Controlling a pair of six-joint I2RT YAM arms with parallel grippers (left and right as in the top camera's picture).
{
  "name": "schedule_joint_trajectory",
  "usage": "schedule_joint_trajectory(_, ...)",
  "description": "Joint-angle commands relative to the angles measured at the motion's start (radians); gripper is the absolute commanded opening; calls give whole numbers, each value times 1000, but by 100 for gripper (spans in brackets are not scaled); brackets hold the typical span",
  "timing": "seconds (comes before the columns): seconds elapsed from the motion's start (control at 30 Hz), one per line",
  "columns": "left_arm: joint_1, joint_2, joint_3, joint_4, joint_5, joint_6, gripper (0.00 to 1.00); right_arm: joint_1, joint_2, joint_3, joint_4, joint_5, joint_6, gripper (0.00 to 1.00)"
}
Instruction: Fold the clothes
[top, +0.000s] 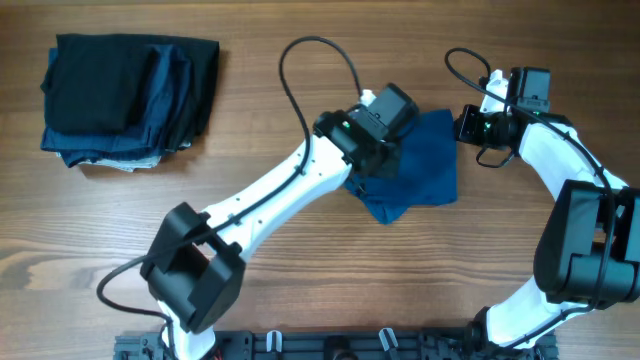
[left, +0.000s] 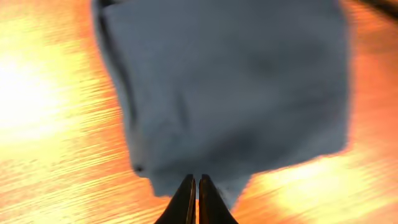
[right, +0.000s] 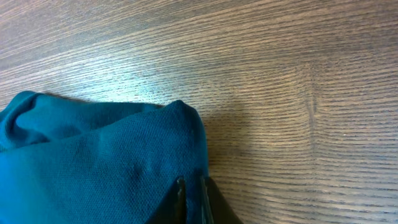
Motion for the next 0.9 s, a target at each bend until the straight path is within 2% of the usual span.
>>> schedule_joint_trajectory(0.0, 8, 81, -85, 7, 2, -86, 4, 7, 18, -10, 0, 16, -2, 9)
schedule_joint_trajectory(0.2, 9, 147, -192, 91, 58, -96, 4, 7, 18, -10, 0, 17, -3, 9)
schedule_joint_trajectory(0.37, 10, 148, -211, 71, 71, -95, 4, 7, 18, -10, 0, 17, -3, 9)
schedule_joint_trajectory(0.53, 31, 64, -207, 73, 59, -95, 4, 7, 18, -10, -1, 17, -3, 9)
schedule_joint_trajectory(0.63, 47, -25, -207, 97, -14, -95, 4, 7, 17, -10, 0, 16, -3, 10)
schedule_joint_trajectory(0.67, 50, -42, -207, 102, -44, -95, 7, 7, 18, -10, 0, 16, -3, 10)
schedule_joint_trajectory(0.73, 60, -77, -207, 109, -132, -96, 31, 7, 17, -10, 0, 16, -3, 13)
schedule_joint_trajectory(0.77, 69, -87, -207, 115, -162, -96, 56, 7, 18, -10, 0, 16, -3, 14)
schedule_joint_trajectory(0.83, 89, -90, -207, 140, -163, -96, 84, 7, 18, -10, 0, 16, -3, 14)
schedule_joint_trajectory(0.87, 104, -86, -207, 159, -132, -96, 95, 7, 18, -10, 0, 16, -3, 16)
